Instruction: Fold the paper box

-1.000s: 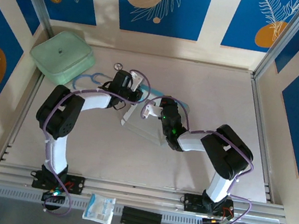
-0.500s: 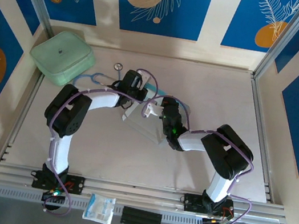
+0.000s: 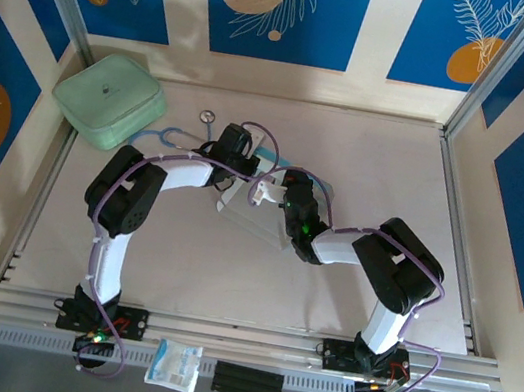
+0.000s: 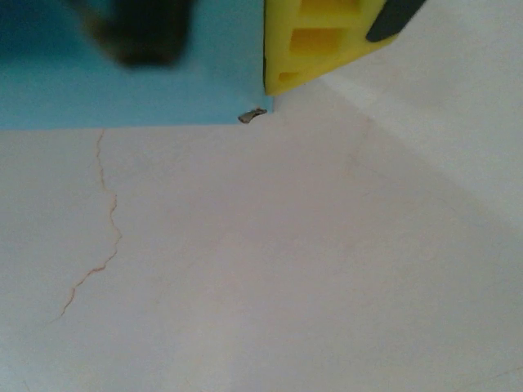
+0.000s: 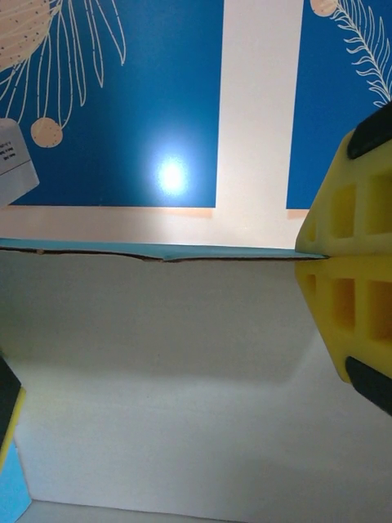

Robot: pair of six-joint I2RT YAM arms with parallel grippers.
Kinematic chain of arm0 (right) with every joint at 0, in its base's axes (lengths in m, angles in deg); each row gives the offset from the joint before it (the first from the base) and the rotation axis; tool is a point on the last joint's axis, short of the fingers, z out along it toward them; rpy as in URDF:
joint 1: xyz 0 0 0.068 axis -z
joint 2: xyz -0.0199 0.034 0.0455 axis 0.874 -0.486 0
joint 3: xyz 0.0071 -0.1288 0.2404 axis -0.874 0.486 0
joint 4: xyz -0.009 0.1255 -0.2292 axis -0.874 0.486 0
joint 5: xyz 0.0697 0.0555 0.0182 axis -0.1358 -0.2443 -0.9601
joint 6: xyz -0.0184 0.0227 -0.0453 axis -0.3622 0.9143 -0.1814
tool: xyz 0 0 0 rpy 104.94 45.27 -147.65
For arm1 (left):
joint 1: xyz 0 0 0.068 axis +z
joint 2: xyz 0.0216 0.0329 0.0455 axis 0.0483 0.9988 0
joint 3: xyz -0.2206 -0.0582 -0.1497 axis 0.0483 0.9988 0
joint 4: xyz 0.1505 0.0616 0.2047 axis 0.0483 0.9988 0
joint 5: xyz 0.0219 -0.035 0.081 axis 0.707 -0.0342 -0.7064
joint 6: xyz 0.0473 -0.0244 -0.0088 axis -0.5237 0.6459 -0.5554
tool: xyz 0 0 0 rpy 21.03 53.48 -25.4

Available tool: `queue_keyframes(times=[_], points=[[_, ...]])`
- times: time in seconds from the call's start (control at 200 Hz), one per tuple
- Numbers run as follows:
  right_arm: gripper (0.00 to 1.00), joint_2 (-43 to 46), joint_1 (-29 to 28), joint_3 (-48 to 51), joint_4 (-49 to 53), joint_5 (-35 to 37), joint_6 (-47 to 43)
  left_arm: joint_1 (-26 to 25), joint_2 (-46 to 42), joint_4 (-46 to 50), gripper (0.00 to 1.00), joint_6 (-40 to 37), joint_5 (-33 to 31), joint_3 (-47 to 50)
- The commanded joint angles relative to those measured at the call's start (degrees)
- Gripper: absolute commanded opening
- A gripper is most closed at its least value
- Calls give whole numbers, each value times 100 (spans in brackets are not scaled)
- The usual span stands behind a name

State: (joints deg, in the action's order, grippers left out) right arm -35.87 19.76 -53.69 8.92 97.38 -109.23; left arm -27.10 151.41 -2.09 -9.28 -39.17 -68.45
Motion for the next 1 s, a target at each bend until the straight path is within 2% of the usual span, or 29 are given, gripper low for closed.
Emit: queue_keyframes(times=[0.0,0.205,0.28,0.375,0.59,0.67,0.73,0.775,0.845,0.995], points=[[0,-54,-129,48,438,-492,80,7,34,284,24,133,32,101],[0,-56,-135,63,442,-485,91,93,-358,226,23,105,188,190],[0,-51,-138,55,441,-483,90,128,-388,213,16,86,242,179],[0,-59,-137,50,456,-485,93,166,-347,230,0,92,358,147],[0,-42,-145,58,475,-477,95,165,-330,197,0,179,334,214],[0,-35,-146,64,474,-477,97,178,-422,200,19,206,367,242],[0,-38,-139,57,480,-472,94,187,-492,208,21,203,363,235],[0,-35,-144,59,481,-477,94,207,-538,209,18,211,395,226],[0,-26,-146,51,501,-481,97,251,-578,209,0,249,483,188],[0,-38,-155,39,515,-486,116,293,-593,205,0,275,592,162]])
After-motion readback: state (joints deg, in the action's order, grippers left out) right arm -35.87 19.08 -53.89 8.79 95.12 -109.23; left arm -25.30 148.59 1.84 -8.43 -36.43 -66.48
